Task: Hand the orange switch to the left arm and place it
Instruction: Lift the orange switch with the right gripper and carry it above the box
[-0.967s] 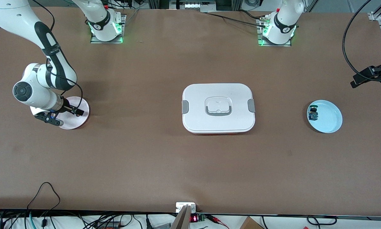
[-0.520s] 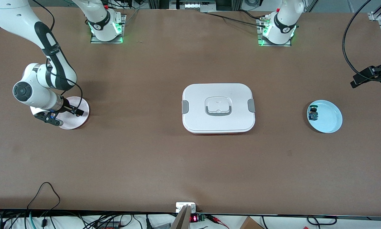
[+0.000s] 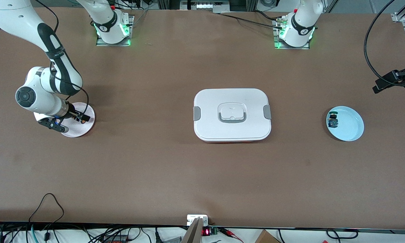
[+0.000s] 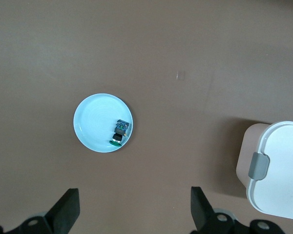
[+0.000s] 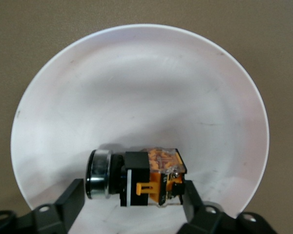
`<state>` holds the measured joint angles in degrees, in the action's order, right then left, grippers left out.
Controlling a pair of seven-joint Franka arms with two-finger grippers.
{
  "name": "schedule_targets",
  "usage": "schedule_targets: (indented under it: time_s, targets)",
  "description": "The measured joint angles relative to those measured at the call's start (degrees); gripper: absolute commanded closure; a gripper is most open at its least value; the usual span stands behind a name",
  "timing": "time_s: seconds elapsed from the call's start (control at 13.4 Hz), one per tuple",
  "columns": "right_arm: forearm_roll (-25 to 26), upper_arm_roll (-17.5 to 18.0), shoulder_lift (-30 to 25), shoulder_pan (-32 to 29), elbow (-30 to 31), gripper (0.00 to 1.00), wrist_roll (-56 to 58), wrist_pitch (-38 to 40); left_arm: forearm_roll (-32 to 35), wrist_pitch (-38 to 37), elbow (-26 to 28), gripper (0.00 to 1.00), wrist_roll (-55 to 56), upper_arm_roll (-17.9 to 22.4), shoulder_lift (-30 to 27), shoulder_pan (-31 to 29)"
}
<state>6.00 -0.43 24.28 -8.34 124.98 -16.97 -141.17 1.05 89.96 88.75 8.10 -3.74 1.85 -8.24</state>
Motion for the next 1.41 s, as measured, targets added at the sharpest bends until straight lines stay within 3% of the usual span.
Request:
schedule_targets:
  time_s: [0.07,0.3,0.59,0.82,1.12,1.41]
  targets:
    - [0.0,0.0,-0.04,0.0,0.01,0.7,0.0,0.0,0.0,0.0,0.0,0.0,0.0,0.0,0.01,0.0]
    - [0.04,0.06,-0.73,0.59,0.0,0.97,0.61,1.59,0.0,0.0,0.0,0.0,0.0,0.0,0.03,0.0]
    - [0.1,0.23,-3.31,3.32,-0.04,0.99,4.8,5.46,0.0,0.0,0.0,0.0,0.0,0.0,0.05,-0.01]
    - [0.1,0.23,-4.84,3.4,-0.53,1.0,17.09,6.68,0.0,0.0,0.0,0.0,0.0,0.0,0.05,-0.01]
    - [0.1,0.56,-6.36,3.57,-4.0,1.0,24.55,12.62,0.0,0.0,-0.07,0.0,0.0,0.0,0.05,0.0]
    - [-1.43,5.32,-8.25,4.49,-12.07,1.0,27.51,22.55,0.0,0.0,-1.12,0.0,0.0,-0.01,0.13,0.01]
